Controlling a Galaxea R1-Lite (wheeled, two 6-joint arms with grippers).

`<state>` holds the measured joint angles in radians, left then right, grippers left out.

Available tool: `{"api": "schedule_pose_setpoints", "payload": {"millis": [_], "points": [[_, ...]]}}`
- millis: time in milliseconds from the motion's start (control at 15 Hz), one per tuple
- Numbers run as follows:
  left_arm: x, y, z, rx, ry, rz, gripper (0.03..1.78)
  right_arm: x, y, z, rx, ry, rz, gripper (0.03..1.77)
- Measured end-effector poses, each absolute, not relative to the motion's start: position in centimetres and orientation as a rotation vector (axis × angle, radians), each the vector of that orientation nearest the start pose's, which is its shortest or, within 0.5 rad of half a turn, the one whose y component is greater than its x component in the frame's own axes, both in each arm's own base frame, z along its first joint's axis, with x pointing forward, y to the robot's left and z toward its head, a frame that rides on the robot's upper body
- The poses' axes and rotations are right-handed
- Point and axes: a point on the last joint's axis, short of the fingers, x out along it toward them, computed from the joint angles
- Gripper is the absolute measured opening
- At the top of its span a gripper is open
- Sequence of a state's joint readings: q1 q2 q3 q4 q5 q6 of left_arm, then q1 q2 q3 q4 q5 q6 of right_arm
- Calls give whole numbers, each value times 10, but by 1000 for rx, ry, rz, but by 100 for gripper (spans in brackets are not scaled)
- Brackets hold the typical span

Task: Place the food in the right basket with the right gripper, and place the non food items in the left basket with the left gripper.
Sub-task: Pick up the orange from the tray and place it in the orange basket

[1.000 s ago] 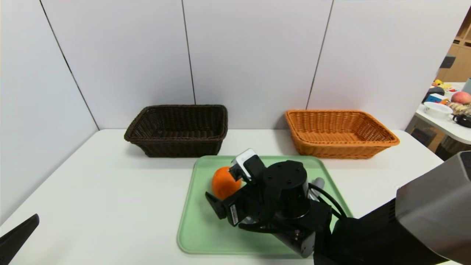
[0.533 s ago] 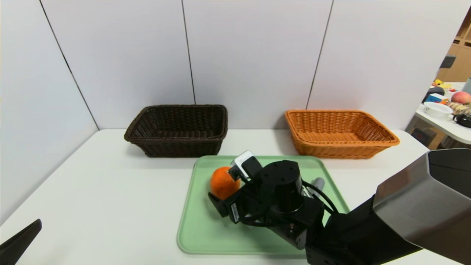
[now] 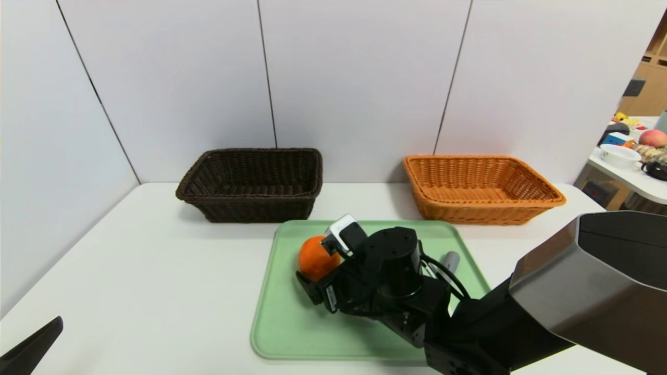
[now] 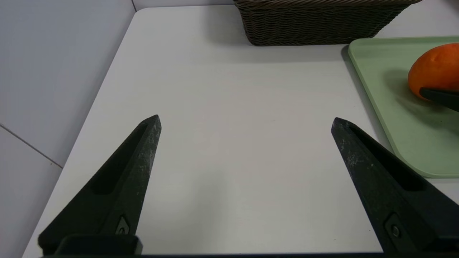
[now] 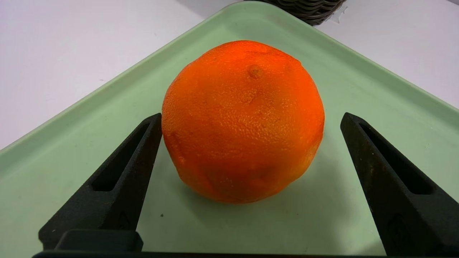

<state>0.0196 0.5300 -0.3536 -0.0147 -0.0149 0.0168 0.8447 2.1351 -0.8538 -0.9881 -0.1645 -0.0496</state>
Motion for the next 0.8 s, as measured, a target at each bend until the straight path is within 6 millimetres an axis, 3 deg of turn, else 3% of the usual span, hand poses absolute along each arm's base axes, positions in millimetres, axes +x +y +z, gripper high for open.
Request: {"api": "schedule_pose_setpoints", "payload": {"millis": [67,133,267,800], "points": [[28,0,178,15,164,3,169,257,282,78,-194,244,678,169],[27,0,177,15,166,1,169,259,282,79,-189,237,674,148],[27,0,176,24,169,1,169,259,282,80,-190,209,673,122],[26,0,173,27,170,-1,169,255,281,85,-193,173,670,114]]}}
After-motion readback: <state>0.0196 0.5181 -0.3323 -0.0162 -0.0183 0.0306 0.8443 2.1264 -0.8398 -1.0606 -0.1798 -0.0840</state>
